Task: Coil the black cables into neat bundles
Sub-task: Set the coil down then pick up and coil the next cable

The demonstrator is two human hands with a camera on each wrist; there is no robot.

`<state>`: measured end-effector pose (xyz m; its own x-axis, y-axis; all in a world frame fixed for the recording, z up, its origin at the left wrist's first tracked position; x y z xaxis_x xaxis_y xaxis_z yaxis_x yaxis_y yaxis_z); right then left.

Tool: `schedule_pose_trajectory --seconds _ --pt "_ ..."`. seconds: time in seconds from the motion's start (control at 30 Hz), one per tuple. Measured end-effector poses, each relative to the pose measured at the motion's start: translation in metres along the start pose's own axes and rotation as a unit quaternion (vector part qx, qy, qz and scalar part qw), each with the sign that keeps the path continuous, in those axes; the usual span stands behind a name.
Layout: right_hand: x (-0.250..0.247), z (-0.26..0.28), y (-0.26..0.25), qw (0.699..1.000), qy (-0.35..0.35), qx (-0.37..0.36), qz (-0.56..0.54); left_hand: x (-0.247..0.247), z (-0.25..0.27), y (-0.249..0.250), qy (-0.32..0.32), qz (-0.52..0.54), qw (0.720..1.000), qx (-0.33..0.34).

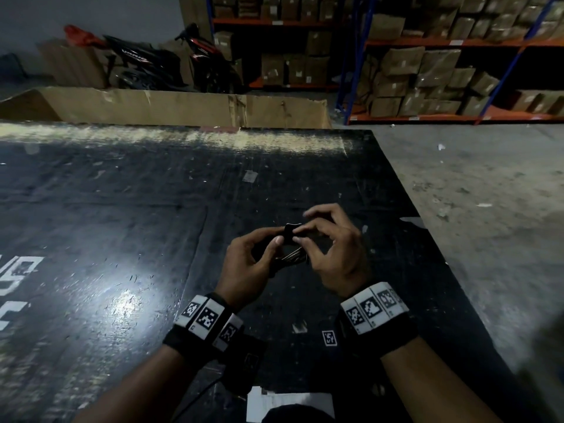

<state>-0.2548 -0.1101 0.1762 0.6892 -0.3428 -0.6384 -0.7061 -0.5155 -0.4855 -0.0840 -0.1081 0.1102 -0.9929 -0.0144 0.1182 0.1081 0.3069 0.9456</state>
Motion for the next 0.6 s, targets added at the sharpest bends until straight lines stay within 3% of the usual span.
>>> schedule_pose_trajectory --seconds 0.13,0.3,0.5,0.6 --pt "0.005 -0.003 0.008 0.995 -0.068 0.041 -0.054 0.004 0.004 0.001 -0.081 -0.064 0.995 -0.009" --pt "0.006 0.002 0.016 0.991 -0.067 0.094 -0.066 0.012 0.003 0.009 -0.133 -0.123 0.983 -0.01" --pt "0.004 0.002 0.03 0.982 -0.039 0.145 -0.114 0.004 -0.006 0.012 -0.086 -0.077 0.993 -0.028" --pt "0.012 0.011 0.055 0.956 -0.043 0.23 -0.176 -0.003 -0.005 0.007 -0.073 -0.064 0.994 -0.044"
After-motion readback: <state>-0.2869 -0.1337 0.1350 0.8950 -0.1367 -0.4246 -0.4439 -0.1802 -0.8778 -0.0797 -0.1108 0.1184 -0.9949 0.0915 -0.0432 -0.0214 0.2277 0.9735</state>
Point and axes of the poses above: each hand's wrist, its own z-axis away from the middle knuckle, its own x-axis out of the palm, y = z × x, the point moved 9 cm from there along -z, towards the middle knuckle, and after that the axes turned 15 degrees about z, right-handed, at the moved point
